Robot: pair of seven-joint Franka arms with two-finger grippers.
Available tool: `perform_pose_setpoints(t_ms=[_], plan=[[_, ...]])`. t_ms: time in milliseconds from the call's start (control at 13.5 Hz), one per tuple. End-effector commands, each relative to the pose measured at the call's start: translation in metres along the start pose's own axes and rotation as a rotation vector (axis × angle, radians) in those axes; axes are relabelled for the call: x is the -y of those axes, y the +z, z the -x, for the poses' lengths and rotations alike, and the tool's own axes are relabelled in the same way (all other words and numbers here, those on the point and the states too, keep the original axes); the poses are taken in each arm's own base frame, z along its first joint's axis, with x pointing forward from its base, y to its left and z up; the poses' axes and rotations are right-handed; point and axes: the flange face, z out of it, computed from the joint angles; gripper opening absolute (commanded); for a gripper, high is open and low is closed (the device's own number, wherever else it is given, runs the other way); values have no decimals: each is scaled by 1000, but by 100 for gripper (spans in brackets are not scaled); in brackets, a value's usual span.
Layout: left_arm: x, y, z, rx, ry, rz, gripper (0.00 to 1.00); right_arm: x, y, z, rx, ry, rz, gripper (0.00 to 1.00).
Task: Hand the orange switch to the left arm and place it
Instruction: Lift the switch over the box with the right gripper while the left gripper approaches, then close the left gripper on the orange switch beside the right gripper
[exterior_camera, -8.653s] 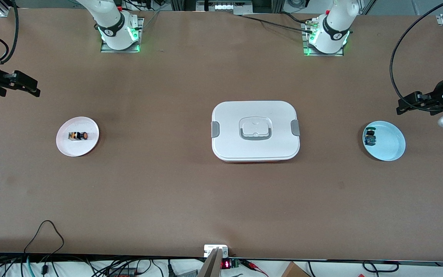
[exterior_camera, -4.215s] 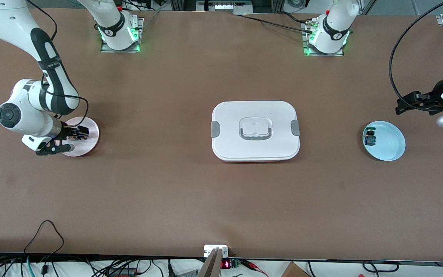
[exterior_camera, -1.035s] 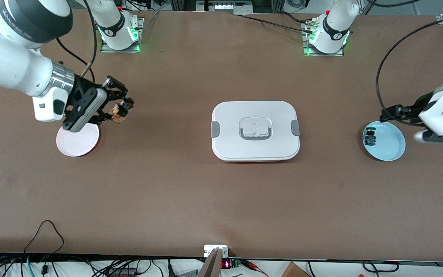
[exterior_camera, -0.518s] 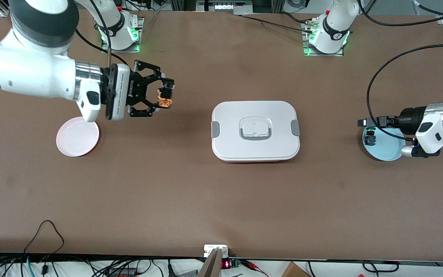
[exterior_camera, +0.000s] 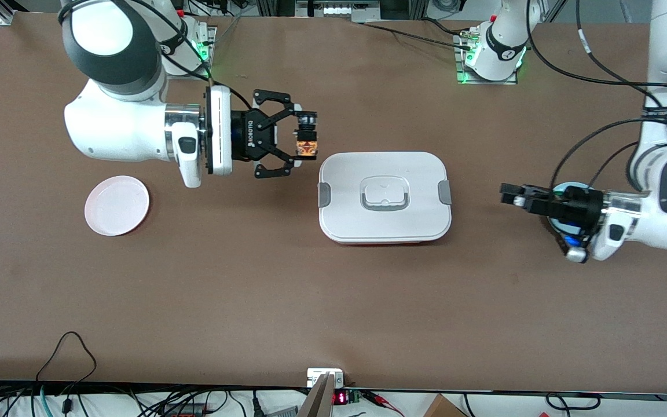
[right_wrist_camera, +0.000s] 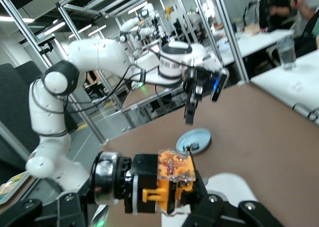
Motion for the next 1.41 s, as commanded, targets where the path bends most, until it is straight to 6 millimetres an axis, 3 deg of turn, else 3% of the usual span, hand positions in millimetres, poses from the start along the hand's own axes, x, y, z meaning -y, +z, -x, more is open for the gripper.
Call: perform_pose_setpoints(t_ms=[0, 74, 148, 370, 592, 961, 1109, 1183, 1331], plan=[[-72, 76, 16, -44, 41, -31, 100, -4, 15, -2, -110, -93, 27, 0], [-87, 91, 20, -52, 67, -31, 100, -1, 21, -3, -138, -105, 17, 0], [-97, 90, 25, -60, 77, -21, 100, 3, 28, -3, -147, -109, 7, 0], [-141, 89, 72, -88, 172, -12, 100, 16, 62, 4, -164, -83, -43, 0], [-162, 105, 90, -69, 196, 61, 100, 23, 75, 3, -203, -97, -54, 0], [-172, 156, 145, -95, 193, 44, 98, 19, 71, 2, -238, -155, 5, 0], [-170, 172, 156, -112, 195, 39, 94, 13, 70, 6, -254, -163, 110, 0], [-172, 181, 157, -116, 199, 38, 93, 21, 83, 6, -261, -151, 100, 0], [-176, 192, 156, -149, 205, 49, 91, 23, 85, 6, -270, -146, 91, 0]])
